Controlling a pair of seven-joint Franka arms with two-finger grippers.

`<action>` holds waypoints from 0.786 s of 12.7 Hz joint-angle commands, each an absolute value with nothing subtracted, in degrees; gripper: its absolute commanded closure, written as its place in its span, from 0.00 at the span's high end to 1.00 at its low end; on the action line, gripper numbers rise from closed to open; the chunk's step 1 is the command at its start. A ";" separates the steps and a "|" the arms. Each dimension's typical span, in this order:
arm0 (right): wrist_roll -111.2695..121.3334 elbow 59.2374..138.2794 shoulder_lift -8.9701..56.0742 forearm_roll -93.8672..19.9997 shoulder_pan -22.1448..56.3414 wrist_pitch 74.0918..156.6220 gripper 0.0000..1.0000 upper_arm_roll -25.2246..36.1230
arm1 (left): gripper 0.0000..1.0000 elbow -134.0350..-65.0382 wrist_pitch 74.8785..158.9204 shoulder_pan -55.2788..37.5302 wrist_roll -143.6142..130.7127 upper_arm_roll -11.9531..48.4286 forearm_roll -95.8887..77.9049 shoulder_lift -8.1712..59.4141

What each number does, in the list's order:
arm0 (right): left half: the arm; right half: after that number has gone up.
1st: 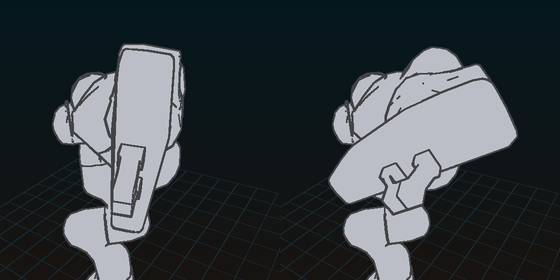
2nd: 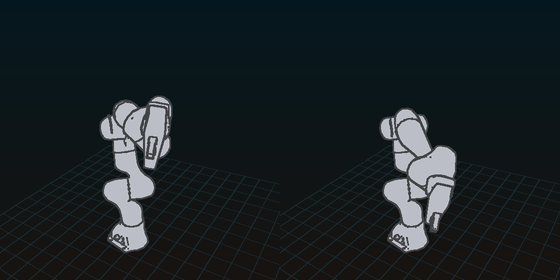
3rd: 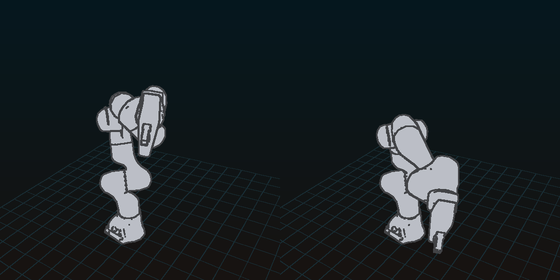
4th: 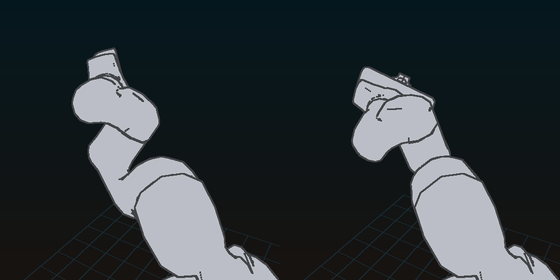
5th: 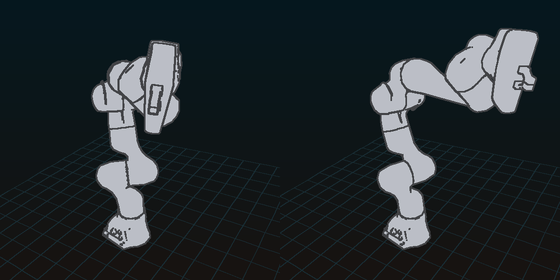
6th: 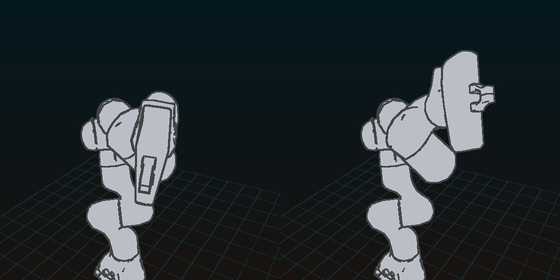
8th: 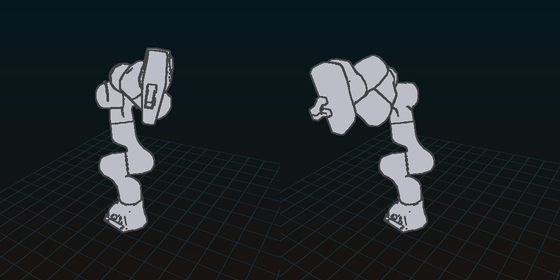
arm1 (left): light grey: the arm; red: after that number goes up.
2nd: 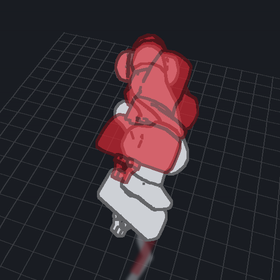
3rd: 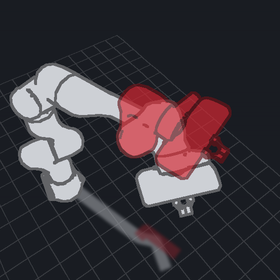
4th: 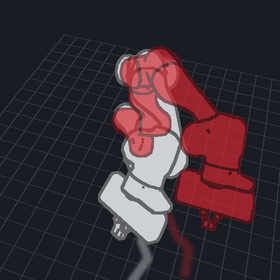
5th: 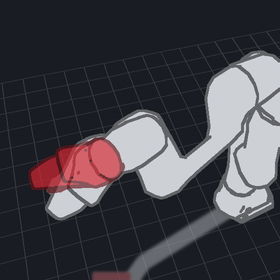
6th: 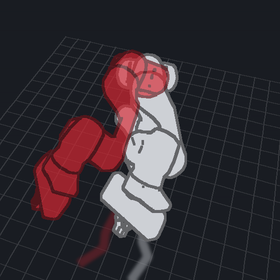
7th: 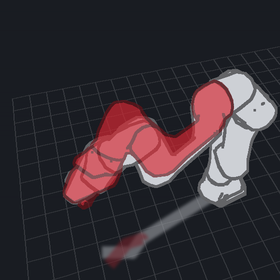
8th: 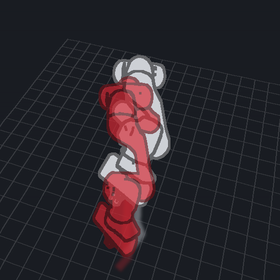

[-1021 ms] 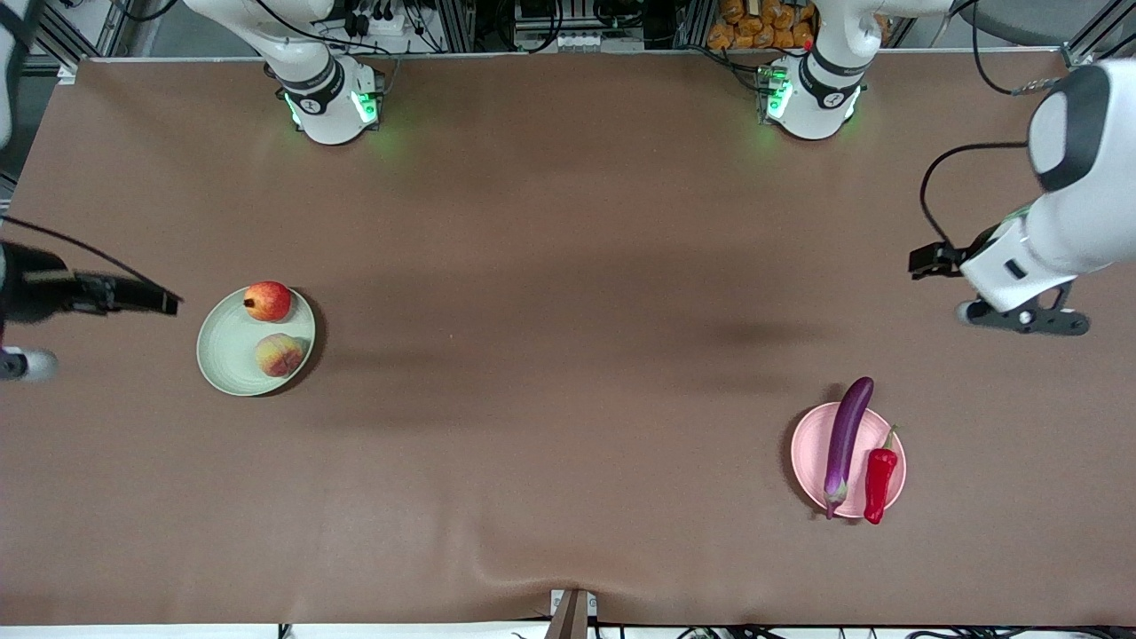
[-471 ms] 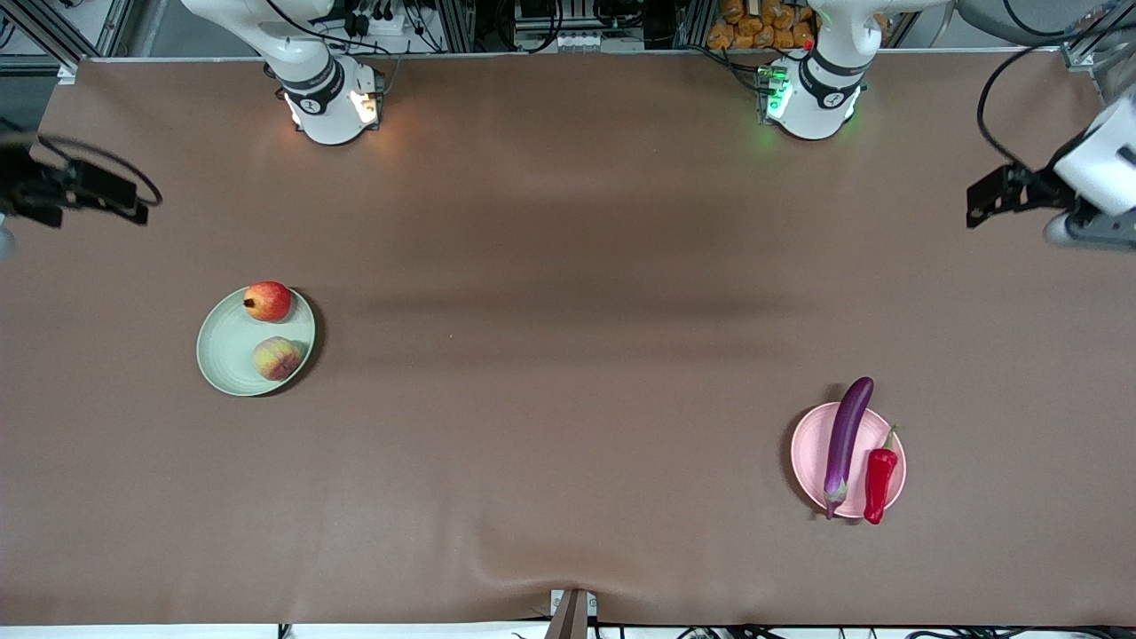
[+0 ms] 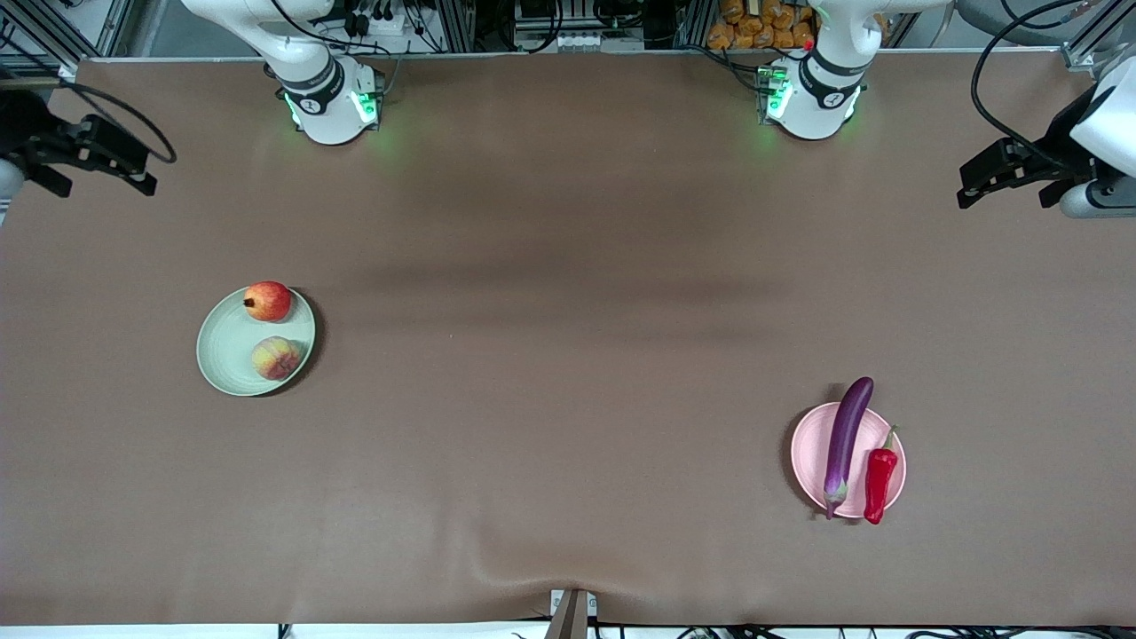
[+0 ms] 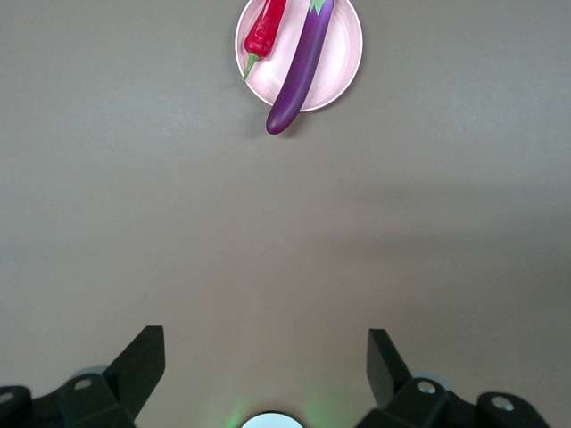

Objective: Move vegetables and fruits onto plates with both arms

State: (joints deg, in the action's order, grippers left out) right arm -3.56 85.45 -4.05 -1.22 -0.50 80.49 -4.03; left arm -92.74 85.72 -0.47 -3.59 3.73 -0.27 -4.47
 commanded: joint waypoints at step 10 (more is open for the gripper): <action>3.34 87.19 -6.15 -2.20 -1.23 82.62 1.00 -4.22 | 1.00 -90.26 84.55 -1.41 2.90 3.34 2.29 -1.41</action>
